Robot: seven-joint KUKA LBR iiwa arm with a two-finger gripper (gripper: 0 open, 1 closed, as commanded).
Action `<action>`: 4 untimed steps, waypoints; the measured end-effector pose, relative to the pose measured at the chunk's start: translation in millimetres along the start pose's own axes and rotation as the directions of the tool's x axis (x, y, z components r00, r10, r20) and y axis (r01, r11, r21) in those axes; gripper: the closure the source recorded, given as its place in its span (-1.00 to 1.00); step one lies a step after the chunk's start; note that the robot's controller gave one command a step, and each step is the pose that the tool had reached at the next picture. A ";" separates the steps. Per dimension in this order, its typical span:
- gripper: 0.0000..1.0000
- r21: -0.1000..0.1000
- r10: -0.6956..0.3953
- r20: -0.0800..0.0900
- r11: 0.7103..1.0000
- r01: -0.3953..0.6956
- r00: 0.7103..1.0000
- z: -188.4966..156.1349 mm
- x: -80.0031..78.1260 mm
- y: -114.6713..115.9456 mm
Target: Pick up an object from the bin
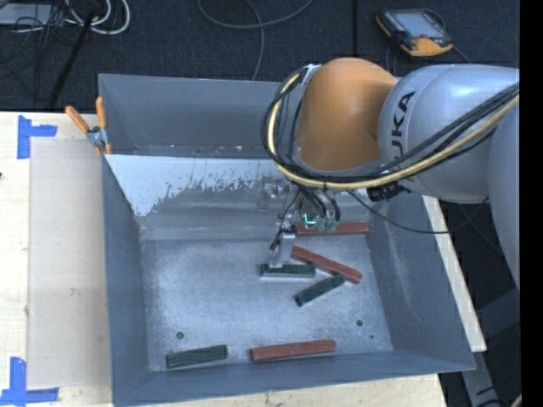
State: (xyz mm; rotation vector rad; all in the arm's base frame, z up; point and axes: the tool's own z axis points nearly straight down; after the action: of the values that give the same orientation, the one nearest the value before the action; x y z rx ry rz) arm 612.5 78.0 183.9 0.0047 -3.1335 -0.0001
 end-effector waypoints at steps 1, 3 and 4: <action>-1.00 -0.001 0.001 0.008 1.000 -0.001 1.000 -5.0 -1.5 -0.2; -1.00 0.002 -0.154 0.012 0.988 0.154 0.988 78.1 4.0 -37.7; -1.00 0.000 -0.127 0.004 0.992 0.127 0.992 106.4 7.3 -76.3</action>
Offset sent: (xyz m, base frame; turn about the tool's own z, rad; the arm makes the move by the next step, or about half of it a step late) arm -0.0348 -0.0665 -0.0826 -0.2837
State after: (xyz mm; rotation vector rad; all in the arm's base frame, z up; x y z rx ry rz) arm 604.5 1.6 77.6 0.2046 -3.1312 -0.0018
